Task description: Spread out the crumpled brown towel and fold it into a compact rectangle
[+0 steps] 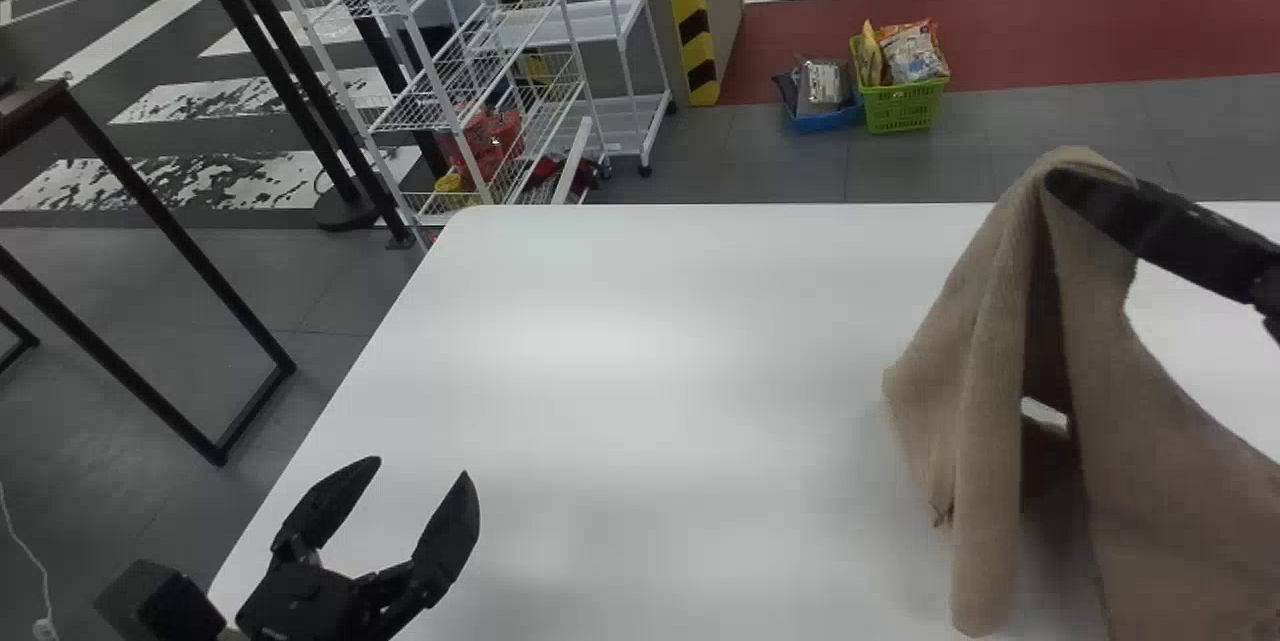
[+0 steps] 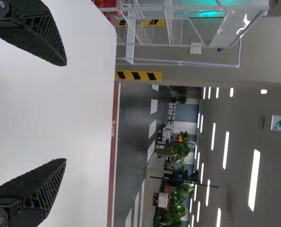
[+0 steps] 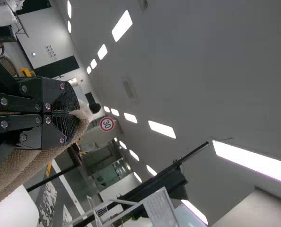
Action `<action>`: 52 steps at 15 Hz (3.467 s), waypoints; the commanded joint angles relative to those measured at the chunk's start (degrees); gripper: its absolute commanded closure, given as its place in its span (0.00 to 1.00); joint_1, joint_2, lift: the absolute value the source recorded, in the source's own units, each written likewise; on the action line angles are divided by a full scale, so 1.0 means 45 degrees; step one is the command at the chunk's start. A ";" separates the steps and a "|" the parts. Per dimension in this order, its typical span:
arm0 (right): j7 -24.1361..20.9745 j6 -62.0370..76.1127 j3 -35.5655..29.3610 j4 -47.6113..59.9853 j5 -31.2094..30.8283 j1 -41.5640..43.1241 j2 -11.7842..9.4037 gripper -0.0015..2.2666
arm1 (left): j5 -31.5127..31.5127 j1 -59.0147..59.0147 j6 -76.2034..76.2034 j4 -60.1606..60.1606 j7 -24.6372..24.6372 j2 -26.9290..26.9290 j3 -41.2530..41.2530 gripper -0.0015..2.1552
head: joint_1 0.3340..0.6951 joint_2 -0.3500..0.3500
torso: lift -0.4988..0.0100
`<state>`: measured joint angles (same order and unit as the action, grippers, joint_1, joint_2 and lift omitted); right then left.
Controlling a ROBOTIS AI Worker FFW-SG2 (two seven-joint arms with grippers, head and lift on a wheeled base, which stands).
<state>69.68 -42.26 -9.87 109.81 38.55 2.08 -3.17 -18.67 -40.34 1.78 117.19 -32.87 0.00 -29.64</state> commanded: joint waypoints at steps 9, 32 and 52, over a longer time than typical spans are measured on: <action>-0.0698 -0.1147 0.1940 0.0461 -0.0305 0.0612 0.0021 0.57 | -0.0069 0.0137 -0.0035 0.0480 -0.0371 -0.0033 0.0513 0.04 | 1.00 1.00 | 0.73; -0.1050 -0.2436 0.5612 -0.0965 -0.4074 0.1433 0.0716 0.02 | -0.0128 0.0195 -0.0035 0.0129 -0.0293 -0.0033 0.0318 0.04 | 1.00 1.00 | 0.73; -0.2710 -1.0627 -0.0482 0.3898 -0.7609 0.0905 -0.0037 0.10 | -0.0167 0.0215 -0.0152 0.0148 -0.0351 -0.0033 0.0064 0.04 | 1.00 1.00 | 0.73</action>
<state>57.48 -89.59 -11.86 127.49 6.59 4.06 -3.32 -19.43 -39.37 1.10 117.94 -34.39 0.00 -29.36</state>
